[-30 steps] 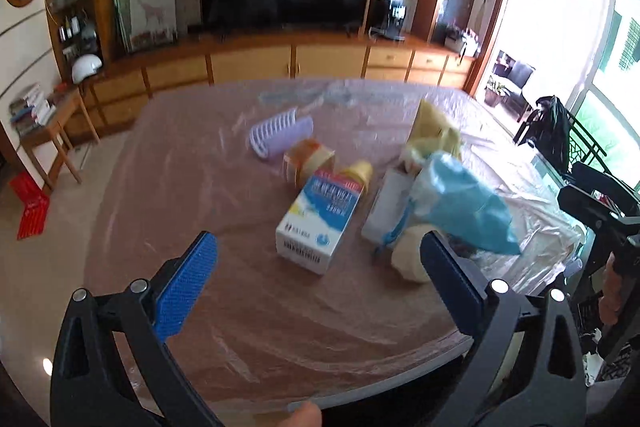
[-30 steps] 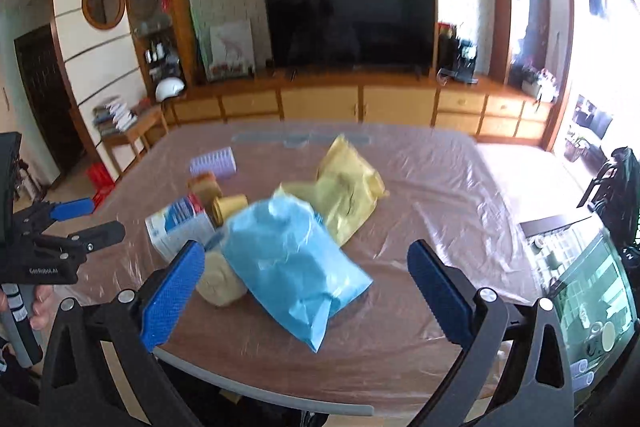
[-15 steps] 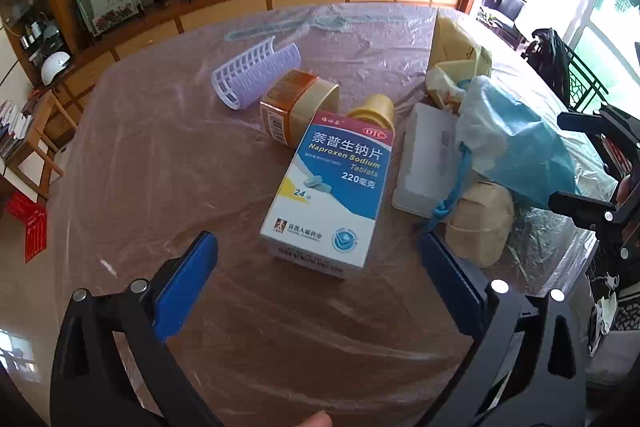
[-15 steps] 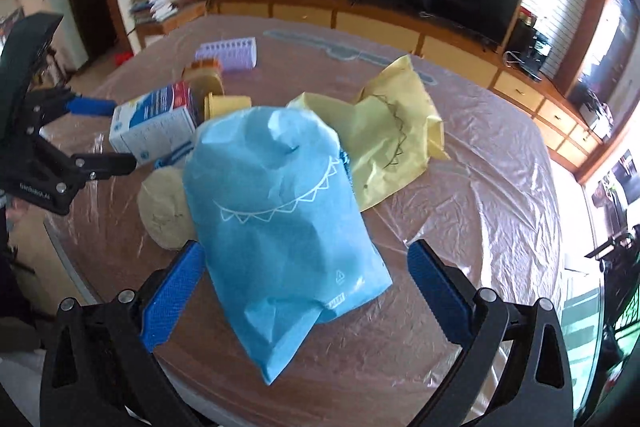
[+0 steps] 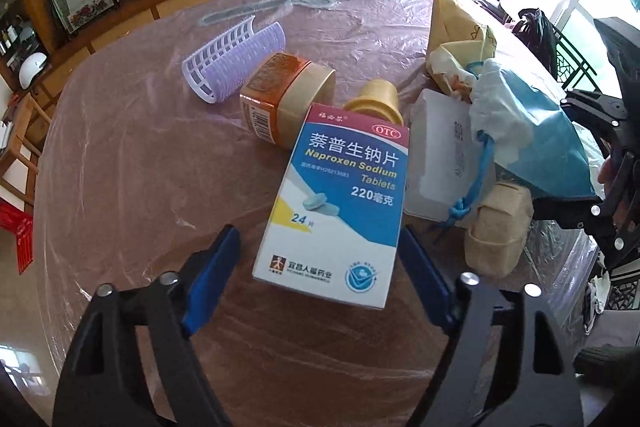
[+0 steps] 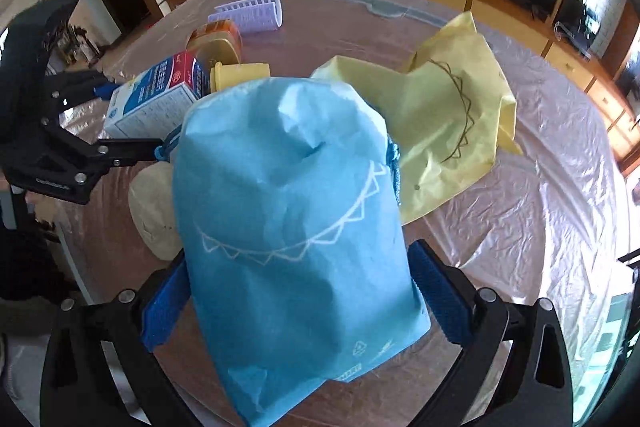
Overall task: Collect trash
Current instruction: 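Grasp the blue cloth bag with the right gripper while the left gripper grasps the Naproxen medicine box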
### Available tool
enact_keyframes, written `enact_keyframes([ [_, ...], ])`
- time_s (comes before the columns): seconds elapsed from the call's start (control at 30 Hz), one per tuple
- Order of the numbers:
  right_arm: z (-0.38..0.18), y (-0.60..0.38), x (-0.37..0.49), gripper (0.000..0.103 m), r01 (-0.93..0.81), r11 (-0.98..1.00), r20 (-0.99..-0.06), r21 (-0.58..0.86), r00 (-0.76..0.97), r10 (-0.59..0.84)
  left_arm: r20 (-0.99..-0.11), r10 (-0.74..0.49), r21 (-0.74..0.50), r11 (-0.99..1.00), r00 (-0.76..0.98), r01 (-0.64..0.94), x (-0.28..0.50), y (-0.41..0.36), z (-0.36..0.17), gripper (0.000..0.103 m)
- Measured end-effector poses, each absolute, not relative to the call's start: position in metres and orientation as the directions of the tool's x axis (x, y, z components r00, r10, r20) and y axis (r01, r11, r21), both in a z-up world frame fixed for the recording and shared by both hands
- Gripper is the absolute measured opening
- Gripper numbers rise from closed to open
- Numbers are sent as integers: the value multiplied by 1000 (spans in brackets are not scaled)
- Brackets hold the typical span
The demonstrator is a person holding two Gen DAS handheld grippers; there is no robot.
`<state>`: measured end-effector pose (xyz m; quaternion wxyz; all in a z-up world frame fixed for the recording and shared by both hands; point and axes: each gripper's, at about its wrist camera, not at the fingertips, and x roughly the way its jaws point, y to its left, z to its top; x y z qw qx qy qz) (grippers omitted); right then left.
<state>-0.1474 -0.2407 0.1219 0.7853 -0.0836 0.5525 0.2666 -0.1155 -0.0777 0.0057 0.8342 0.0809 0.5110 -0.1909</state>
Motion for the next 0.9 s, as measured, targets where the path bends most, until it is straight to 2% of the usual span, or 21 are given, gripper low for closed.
enact_keyframes([
  [0.07, 122, -246, -148, 98, -486, 849, -903, 209, 238, 358, -882, -238, -62, 914, 407, 401, -115, -76, 6, 73],
  [0.27, 122, -260, -154, 81, -432, 857, -878, 281, 245, 412, -879, -247, -71, 914, 409, 400, -114, -76, 8, 55],
  [0.33, 124, -263, -157, 75, -420, 857, -869, 299, 252, 426, -877, -241, -64, 916, 415, 397, -116, -78, 9, 54],
  [0.53, 130, -271, -170, 67, -382, 869, -851, 316, 291, 438, -869, -206, -9, 916, 451, 401, -126, -85, 10, 51],
  [0.9, 148, -288, -193, 66, -300, 898, -828, 323, 370, 422, -850, -173, 38, 921, 497, 387, -152, -91, 19, 49],
])
